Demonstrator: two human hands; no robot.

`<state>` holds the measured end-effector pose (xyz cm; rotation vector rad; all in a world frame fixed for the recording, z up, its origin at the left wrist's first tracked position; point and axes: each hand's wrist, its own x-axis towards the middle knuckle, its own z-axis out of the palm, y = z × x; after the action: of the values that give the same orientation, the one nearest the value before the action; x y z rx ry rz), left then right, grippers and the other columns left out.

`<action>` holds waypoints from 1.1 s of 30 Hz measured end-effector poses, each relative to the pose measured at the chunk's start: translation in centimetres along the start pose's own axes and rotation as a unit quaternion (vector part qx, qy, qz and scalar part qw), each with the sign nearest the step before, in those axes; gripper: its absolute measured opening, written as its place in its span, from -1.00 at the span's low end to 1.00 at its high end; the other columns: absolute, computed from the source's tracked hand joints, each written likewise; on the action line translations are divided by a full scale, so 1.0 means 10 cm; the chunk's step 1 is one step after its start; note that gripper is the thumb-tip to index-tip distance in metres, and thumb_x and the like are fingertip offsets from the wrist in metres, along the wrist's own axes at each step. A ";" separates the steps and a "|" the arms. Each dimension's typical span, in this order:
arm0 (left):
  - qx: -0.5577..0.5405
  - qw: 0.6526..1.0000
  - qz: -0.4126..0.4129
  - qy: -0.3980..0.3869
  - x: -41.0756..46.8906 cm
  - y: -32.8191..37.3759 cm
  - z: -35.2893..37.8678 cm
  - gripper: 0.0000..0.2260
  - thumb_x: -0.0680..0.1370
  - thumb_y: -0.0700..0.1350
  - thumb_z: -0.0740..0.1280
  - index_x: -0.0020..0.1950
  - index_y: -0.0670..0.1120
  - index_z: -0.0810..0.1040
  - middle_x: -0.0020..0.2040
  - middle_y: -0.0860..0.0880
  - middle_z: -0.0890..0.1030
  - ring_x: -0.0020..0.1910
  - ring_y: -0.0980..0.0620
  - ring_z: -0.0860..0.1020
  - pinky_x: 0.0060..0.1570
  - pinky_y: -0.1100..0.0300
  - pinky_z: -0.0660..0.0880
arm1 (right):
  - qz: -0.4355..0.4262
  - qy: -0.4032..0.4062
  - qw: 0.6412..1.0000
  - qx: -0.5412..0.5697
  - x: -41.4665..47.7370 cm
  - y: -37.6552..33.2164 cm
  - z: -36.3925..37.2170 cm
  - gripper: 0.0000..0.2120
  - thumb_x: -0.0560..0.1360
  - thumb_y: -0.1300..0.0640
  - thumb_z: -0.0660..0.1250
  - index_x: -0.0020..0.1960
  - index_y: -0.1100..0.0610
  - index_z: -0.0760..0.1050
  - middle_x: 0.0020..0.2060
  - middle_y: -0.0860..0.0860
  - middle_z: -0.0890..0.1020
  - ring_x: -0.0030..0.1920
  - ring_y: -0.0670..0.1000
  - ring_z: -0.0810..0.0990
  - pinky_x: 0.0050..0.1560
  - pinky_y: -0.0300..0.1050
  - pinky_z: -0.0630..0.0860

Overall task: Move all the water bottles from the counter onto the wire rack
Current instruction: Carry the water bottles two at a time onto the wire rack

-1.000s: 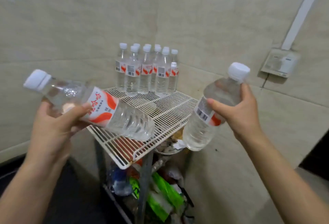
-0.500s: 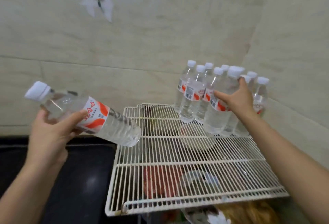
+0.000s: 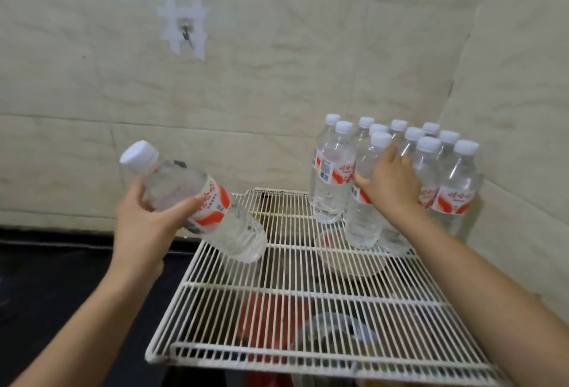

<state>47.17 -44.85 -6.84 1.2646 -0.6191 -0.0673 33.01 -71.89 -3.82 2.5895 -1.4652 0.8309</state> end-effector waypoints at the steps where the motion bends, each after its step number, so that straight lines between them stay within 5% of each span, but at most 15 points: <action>1: 0.017 1.000 0.000 -0.013 -0.04 0.02 0.08 -0.59 0.29 -0.19 0.47 0.07 0.10 0.49 0.00 0.03 0.64 -0.04 0.06 0.63 -0.11 0.17 0.58 | -0.012 -0.001 0.999 -0.040 -0.02 -0.01 -0.09 -0.29 0.47 -0.14 0.26 0.36 0.38 0.18 0.32 0.26 0.36 0.33 0.22 0.29 0.18 0.10 0.40; 3: 0.074 0.997 0.008 -0.018 -0.11 0.03 0.25 -0.55 0.22 -0.06 0.53 0.04 0.13 0.49 -0.01 0.06 0.64 -0.04 0.07 0.63 -0.02 0.05 0.57 | -0.059 0.033 0.996 -0.050 -0.11 -0.09 -0.36 -0.50 0.49 -0.05 0.24 0.20 0.36 0.39 0.23 0.25 0.43 0.27 0.23 0.33 0.15 0.09 0.38; 5: 0.157 0.987 0.028 -0.008 -0.17 0.00 0.44 -0.46 0.13 0.15 0.48 0.07 0.13 0.46 0.00 0.03 0.64 -0.02 0.00 0.62 0.01 -0.05 0.57 | -0.113 0.038 0.990 0.071 -0.27 -0.27 -0.70 -0.60 0.49 -0.01 0.23 0.10 0.32 0.48 0.07 0.23 0.56 0.12 0.21 0.48 0.06 0.03 0.43; 8: 0.304 0.950 0.071 0.004 -0.24 -0.06 0.77 -0.36 0.16 0.28 0.38 0.18 0.06 0.42 0.00 -0.08 0.65 -0.03 -0.14 0.61 -0.02 -0.02 0.55 | -0.180 -0.101 0.947 0.246 -0.51 -0.65 -1.09 -0.48 0.49 -0.18 0.17 -0.01 0.29 0.54 -0.30 0.20 0.67 -0.38 0.09 0.64 -0.32 -0.19 0.52; 11: 0.396 0.913 0.099 0.015 -0.30 -0.08 1.05 -0.38 0.32 0.16 0.42 0.31 0.03 0.34 0.02 -0.12 0.64 -0.01 -0.19 0.59 -0.18 0.12 0.40 | -0.250 -0.147 0.945 0.152 -0.61 -0.90 -1.15 -0.41 0.48 -0.30 0.06 -0.28 0.22 0.46 -0.56 0.09 0.56 -0.71 -0.08 0.45 -0.72 -0.41 0.24; 15: 0.428 0.897 0.111 0.016 -0.35 -0.03 1.20 -0.36 0.36 0.15 0.38 0.38 0.06 0.26 -0.02 -0.10 0.65 -0.05 -0.18 0.59 -0.23 0.11 0.36 | -0.256 -0.124 0.958 0.039 -0.56 -0.96 -1.07 -0.57 0.51 -0.11 0.16 -0.45 0.11 0.30 -0.86 -0.04 0.32 -0.82 -0.10 0.33 -0.58 -0.26 0.25; 20: 0.420 0.899 0.124 0.015 -0.37 -0.05 1.31 -0.36 0.37 0.14 0.38 0.39 0.03 0.27 0.14 -0.05 0.60 0.08 -0.10 0.56 -0.12 0.08 0.44 | -0.216 -0.171 0.960 0.046 -0.42 -0.95 -1.10 -0.66 0.51 0.13 0.17 -0.43 0.15 0.30 -0.68 0.01 0.42 -0.57 0.01 0.46 -0.51 -0.24 0.35; 25: 0.289 0.943 0.101 -0.133 -0.39 -0.16 1.16 -0.27 0.41 0.12 0.38 0.47 0.02 0.11 0.40 -0.03 0.36 0.33 0.00 0.37 0.28 0.07 0.38 | -0.134 -0.250 0.954 0.094 -0.09 -0.79 -1.06 -0.72 0.49 0.23 0.19 -0.39 0.22 0.31 -0.76 0.05 0.39 -0.76 -0.05 0.38 -0.68 -0.42 0.29; 33: 0.527 0.837 0.008 -0.150 -0.65 -0.59 0.48 -0.51 0.53 0.14 0.16 0.41 0.00 0.24 0.49 -0.05 0.18 0.49 -0.03 0.09 0.45 0.01 0.10 | -0.066 -0.293 0.949 0.097 0.39 -0.62 -0.98 -0.97 0.45 0.23 0.29 -0.16 0.19 0.48 -0.34 0.10 0.45 -0.42 0.01 0.41 -0.62 -0.37 0.41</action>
<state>41.19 -48.44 -14.00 2.3508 -0.9978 0.1151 35.47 -68.58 7.77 3.2271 -1.3363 0.1901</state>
